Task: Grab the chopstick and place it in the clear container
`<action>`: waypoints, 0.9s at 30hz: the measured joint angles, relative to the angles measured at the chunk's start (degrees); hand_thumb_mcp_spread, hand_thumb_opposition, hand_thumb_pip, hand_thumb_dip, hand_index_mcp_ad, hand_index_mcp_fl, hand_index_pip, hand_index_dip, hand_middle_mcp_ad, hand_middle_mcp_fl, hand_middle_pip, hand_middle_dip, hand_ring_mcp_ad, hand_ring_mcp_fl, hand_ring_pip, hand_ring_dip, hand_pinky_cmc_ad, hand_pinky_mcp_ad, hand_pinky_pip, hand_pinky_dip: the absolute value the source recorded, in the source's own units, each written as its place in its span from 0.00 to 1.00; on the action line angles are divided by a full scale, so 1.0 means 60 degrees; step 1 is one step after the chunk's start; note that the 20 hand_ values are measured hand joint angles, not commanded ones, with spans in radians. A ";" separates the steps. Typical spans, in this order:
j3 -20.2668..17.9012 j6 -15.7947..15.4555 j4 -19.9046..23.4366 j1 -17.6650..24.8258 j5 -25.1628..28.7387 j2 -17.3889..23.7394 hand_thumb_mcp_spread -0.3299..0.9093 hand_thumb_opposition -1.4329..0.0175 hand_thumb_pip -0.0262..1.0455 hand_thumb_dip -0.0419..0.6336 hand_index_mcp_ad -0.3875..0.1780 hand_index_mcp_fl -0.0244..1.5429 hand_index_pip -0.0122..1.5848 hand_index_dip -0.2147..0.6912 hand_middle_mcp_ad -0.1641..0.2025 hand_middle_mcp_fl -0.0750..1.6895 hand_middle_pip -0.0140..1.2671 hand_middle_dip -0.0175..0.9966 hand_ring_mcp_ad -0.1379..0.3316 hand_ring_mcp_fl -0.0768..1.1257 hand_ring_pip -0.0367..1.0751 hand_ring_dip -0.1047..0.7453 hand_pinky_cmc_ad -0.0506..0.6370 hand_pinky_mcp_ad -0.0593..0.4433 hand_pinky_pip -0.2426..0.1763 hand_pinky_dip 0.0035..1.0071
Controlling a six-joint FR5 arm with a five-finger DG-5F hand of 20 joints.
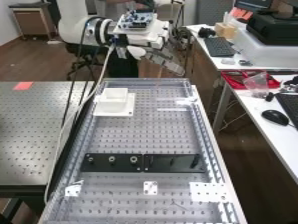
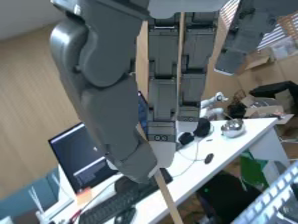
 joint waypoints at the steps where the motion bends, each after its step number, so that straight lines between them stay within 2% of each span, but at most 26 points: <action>1: 0.0002 0.0002 -0.0060 0.0124 0.0126 -0.0010 0.84 0.23 0.49 0.51 0.40 0.73 0.48 0.39 0.65 0.73 0.38 0.61 0.41 0.70 0.12 0.68 0.52 0.57 0.63 0.18; 7: 0.0360 0.0324 -0.1107 0.1070 0.1007 -0.0438 0.84 0.23 0.49 0.51 0.40 0.74 0.48 0.40 0.65 0.72 0.38 0.61 0.41 0.72 0.12 0.68 0.53 0.57 0.63 0.18; 12: 0.1079 0.0717 -0.2121 0.1469 0.1251 -0.1058 0.83 0.22 0.50 0.51 0.40 0.74 0.48 0.41 0.66 0.73 0.38 0.61 0.41 0.72 0.12 0.67 0.53 0.57 0.63 0.18; 19: 0.2146 0.1129 -0.3283 0.1677 0.1359 -0.1852 0.82 0.22 0.50 0.51 0.40 0.74 0.48 0.41 0.65 0.73 0.38 0.61 0.37 0.74 0.12 0.68 0.53 0.57 0.63 0.18; 21: 0.2609 0.1285 -0.3817 0.1676 0.1394 -0.2147 0.82 0.22 0.51 0.51 0.40 0.74 0.48 0.41 0.65 0.73 0.38 0.61 0.37 0.74 0.12 0.67 0.53 0.57 0.63 0.18; 27: 0.3781 0.1397 -0.5031 0.1602 0.1406 -0.2875 0.82 0.22 0.51 0.51 0.41 0.74 0.48 0.41 0.65 0.73 0.38 0.60 0.37 0.74 0.12 0.67 0.53 0.57 0.63 0.17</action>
